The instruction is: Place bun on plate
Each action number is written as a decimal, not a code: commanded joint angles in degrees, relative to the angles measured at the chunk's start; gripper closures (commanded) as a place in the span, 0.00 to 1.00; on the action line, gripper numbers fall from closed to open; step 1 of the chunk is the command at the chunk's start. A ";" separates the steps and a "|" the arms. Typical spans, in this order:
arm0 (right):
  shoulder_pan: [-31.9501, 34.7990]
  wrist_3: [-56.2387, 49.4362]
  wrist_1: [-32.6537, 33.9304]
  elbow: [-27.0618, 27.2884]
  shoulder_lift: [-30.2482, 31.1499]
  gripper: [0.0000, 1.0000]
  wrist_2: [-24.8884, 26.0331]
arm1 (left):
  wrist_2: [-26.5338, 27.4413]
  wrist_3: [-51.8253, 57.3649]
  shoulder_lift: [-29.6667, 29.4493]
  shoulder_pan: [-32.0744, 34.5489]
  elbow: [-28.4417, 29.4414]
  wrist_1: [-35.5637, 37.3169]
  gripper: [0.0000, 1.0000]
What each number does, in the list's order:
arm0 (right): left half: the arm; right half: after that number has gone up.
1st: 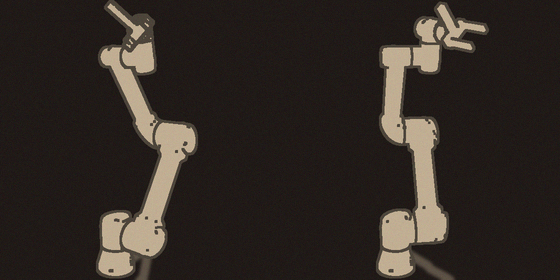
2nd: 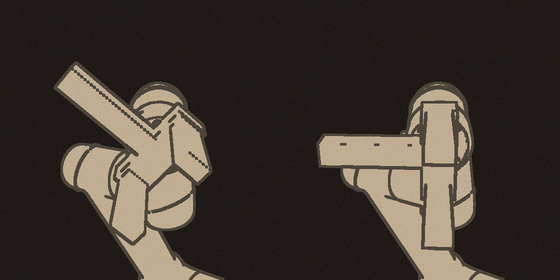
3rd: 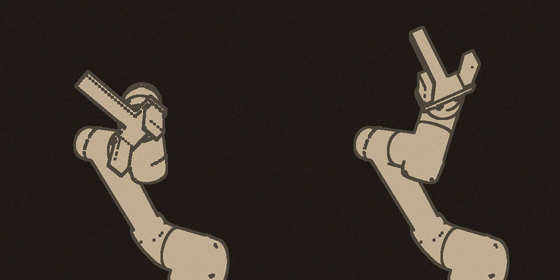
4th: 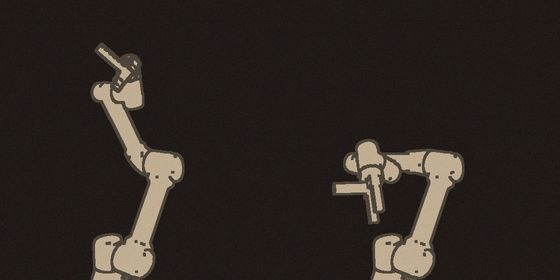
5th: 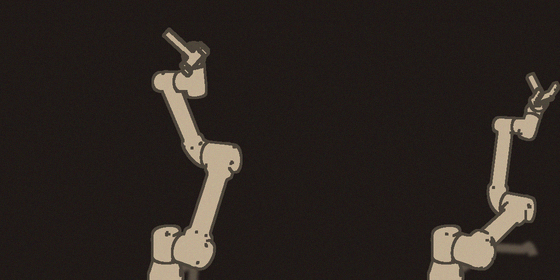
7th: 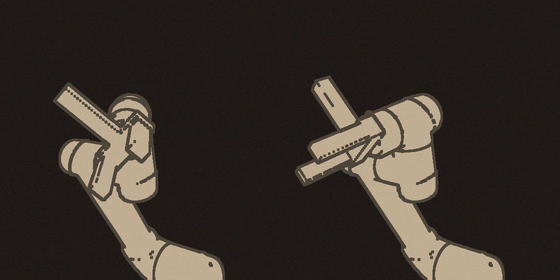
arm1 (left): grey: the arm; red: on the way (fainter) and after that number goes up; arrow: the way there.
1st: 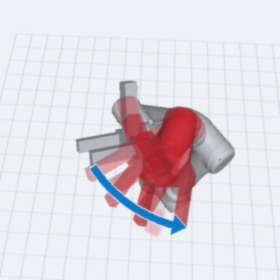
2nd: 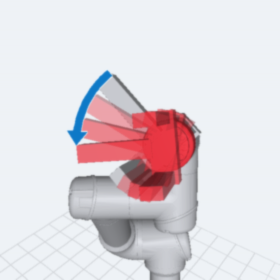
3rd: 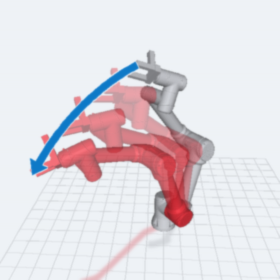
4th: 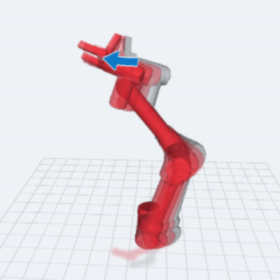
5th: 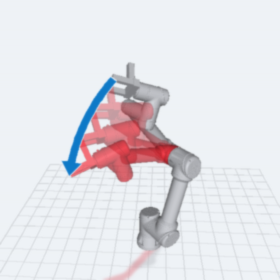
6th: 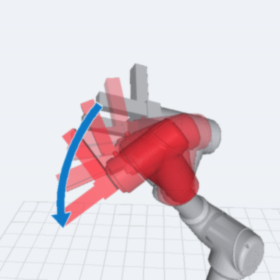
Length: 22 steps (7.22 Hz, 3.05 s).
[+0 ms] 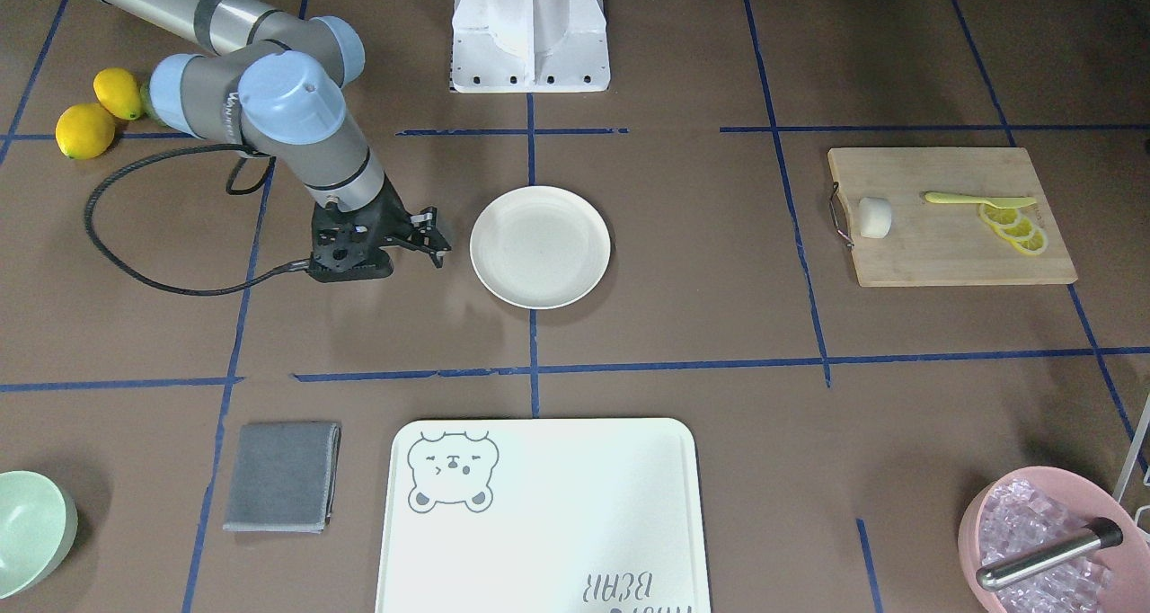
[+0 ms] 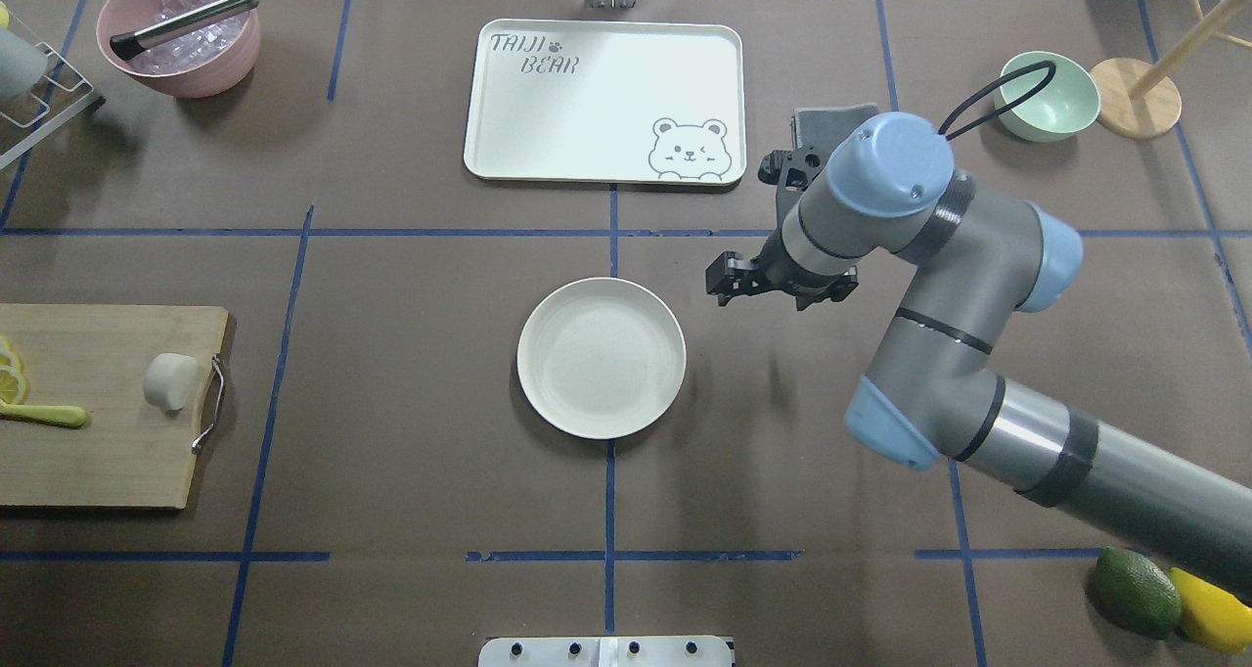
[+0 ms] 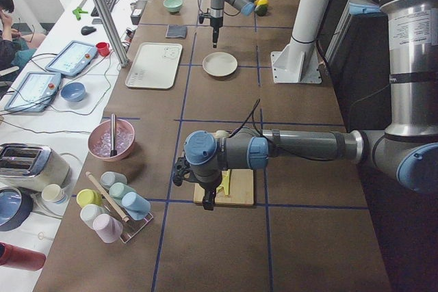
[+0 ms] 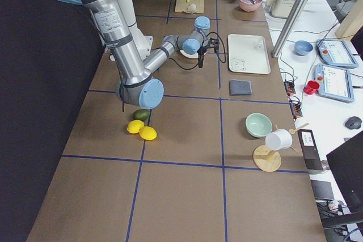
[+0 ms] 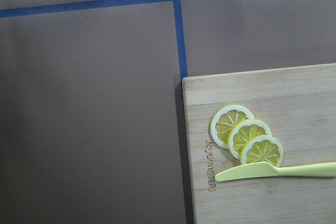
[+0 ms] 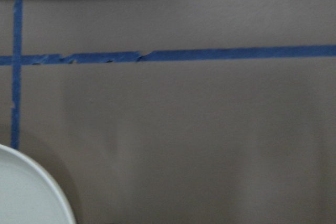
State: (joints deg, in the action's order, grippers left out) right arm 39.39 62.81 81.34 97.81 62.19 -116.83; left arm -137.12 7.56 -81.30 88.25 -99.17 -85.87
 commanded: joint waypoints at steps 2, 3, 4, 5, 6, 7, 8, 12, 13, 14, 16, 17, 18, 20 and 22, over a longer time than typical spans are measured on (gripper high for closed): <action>15.22 -28.09 9.45 8.80 13.27 0.00 -7.32 | 0.01 0.00 0.00 -0.01 0.03 0.00 0.00; 21.20 -38.10 8.93 9.06 18.53 0.00 -10.84 | 0.01 -0.09 0.00 -0.01 -0.06 0.00 0.00; 27.09 -49.17 8.84 8.98 23.63 0.00 -12.62 | 0.01 0.00 0.00 -0.01 0.03 0.00 0.00; 33.06 -58.59 9.62 8.46 26.99 0.00 -13.33 | 0.01 0.00 0.00 -0.01 0.03 0.00 0.00; 38.69 -64.86 9.72 7.32 30.50 0.00 -13.60 | 0.01 0.00 0.00 -0.01 -0.06 0.00 0.00; 43.71 -66.23 9.72 5.05 32.28 0.00 -14.73 | 0.01 0.00 0.00 -0.01 0.03 0.00 0.00; 46.63 -67.63 9.20 4.15 35.17 0.00 -14.48 | 0.01 0.00 0.00 -0.01 0.03 0.00 0.00; 47.71 -67.21 8.93 4.41 38.71 0.00 -14.48 | 0.10 0.00 0.09 -0.01 -1.46 -0.09 0.00; 47.71 -67.21 8.84 4.41 38.80 0.00 -14.83 | 0.02 -0.35 -0.52 -0.09 -1.72 -0.09 0.00; 47.71 -67.21 8.84 4.41 38.89 0.00 -14.83 | -0.07 -0.61 -0.79 -0.09 -1.47 -0.09 0.00; 47.71 -67.21 8.75 4.58 39.06 0.00 -14.74 | -0.16 -0.61 -3.76 -0.27 -0.76 -2.01 0.00; 47.80 -67.21 8.75 4.85 39.41 0.00 -14.83 | -0.42 -0.44 -6.22 -0.36 -0.41 -2.28 0.00; 47.71 -67.21 8.75 4.76 39.33 0.00 -14.83 | -0.60 0.17 -6.50 -0.36 -0.32 -2.37 0.00; 47.71 -67.21 8.75 5.02 39.33 0.00 -14.83 | -0.78 -0.61 -6.16 -0.88 -1.10 -9.01 0.00; 47.71 -67.21 8.75 5.11 39.33 0.00 -14.83 | -0.60 -6.53 -5.98 -9.28 -1.63 -10.19 0.00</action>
State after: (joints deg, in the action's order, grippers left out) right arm 87.10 -4.40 90.09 102.87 101.51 -131.66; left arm -137.81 5.43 -87.32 83.48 -100.29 -95.03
